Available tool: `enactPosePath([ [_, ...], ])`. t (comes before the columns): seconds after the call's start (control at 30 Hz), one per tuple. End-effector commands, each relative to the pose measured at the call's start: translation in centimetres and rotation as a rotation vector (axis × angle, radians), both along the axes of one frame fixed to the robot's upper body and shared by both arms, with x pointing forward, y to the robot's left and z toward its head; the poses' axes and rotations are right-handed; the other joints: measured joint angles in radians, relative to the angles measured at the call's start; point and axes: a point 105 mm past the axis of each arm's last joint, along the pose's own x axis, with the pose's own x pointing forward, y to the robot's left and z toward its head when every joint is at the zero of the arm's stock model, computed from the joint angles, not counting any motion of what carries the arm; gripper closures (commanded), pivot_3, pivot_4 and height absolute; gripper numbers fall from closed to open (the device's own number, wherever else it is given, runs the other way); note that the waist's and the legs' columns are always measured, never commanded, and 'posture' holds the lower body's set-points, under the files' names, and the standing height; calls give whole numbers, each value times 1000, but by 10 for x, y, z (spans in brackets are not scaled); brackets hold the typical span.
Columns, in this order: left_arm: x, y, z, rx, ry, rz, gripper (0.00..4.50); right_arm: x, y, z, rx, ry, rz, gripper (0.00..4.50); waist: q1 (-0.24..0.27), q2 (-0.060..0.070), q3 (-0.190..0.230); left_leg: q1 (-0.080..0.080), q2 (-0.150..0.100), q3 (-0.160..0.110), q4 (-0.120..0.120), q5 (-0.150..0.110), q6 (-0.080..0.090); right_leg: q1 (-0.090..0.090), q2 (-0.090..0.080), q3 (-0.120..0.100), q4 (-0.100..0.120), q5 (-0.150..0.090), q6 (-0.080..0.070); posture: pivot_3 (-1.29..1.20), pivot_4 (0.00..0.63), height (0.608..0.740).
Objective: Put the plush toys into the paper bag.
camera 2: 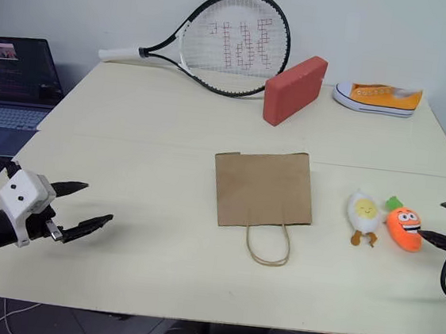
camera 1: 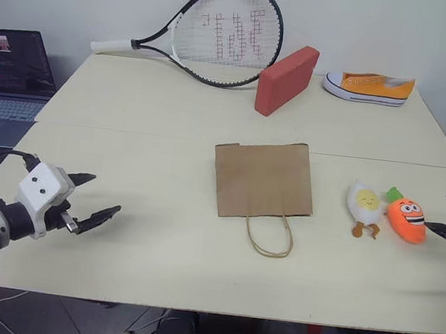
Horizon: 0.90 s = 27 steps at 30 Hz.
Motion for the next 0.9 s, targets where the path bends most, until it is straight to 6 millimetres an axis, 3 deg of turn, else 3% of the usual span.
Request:
enactPosePath([
  [0.03, 0, -7, 11, 48, -59, -52, 11, 2, -1, 12, -23, -53, 5, 153, 0, 0, 0, 0, 0, 0, 0, 0, 0, 0, 0, 0, 0, 0, 0, 0, 150, 740],
  [0.23, -1, -57, 13, 24, -51, -257, 11, -1, 27, 30, -10, -93, 123, 153, 1, 0, 0, 0, 0, 0, 0, 0, 0, 0, 0, 0, 0, 0, 0, 0, 150, 740],
  [0.4, -5, -125, 5, -35, 1, -512, 11, -22, 74, 30, 16, -33, 317, 153, 5, 0, 0, 0, 0, -1, 0, 0, 0, 1, 1, 0, 1, 0, 1, 0, 150, 740],
  [0.57, -9, -172, -17, 5, 94, -702, 11, -47, 121, 24, 84, 51, 442, 153, 8, 0, 0, 0, 0, -2, 0, 0, 0, 1, 2, 1, 0, 2, 4, 0, 150, 740],
  [0.77, 1, -219, -33, -55, 107, -818, 11, -66, 147, 14, 145, 99, 465, 153, 10, -1, 0, 0, 0, -2, 1, 0, 0, 2, 2, 1, -1, 2, 4, 0, 150, 740],
  [0.9, 11, -242, -42, -57, 81, -852, 11, -70, 152, 11, 165, 110, 444, 153, 12, -2, 0, -1, 0, -2, 2, 0, 0, 3, 2, 1, -2, 2, 4, 0, 150, 740],
])
